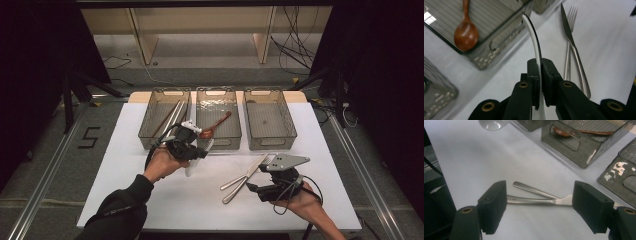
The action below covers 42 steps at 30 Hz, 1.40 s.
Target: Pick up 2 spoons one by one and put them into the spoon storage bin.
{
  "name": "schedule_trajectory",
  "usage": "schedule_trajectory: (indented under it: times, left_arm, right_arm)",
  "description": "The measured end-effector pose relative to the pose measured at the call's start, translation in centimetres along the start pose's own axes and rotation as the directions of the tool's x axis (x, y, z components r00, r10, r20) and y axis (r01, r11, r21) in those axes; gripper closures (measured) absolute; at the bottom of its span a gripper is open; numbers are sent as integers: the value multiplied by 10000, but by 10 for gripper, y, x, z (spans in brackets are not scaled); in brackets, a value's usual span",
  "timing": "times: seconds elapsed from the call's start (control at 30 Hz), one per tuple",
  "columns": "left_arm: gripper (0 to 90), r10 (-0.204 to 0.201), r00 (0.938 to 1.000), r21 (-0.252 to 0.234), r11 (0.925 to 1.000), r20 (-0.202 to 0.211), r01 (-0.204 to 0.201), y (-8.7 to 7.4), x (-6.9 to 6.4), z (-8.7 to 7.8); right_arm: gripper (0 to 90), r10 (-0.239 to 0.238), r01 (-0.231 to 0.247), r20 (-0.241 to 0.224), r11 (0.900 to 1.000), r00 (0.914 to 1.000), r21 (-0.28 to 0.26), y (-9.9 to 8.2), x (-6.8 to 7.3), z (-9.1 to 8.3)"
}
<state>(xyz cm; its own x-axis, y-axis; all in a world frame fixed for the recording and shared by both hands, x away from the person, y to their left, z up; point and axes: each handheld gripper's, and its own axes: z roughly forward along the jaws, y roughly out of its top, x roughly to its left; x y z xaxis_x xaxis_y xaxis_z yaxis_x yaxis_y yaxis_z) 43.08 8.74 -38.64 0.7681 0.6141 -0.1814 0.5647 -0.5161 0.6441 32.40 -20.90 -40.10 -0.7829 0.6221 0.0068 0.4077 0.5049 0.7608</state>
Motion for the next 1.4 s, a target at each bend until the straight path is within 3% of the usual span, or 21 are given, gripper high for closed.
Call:
schedule_trajectory:
  times: [0.83,1.2,1.4]
  left_arm:
    - [850,-283,9943,-746,9970,-1024,207,69,34,6]
    - [850,-489,9930,-967,9946,-1079,385,82,49,19]
    - [849,-801,9872,-973,9930,-1382,669,83,63,29]
  right_arm:
    - [289,63,-63,-17,10000,10000,-56,-1,-2,-1]
    - [289,57,-57,-38,10000,10000,-39,-1,-1,0]
    - [290,59,-60,-32,10000,10000,-60,-1,-2,-1]
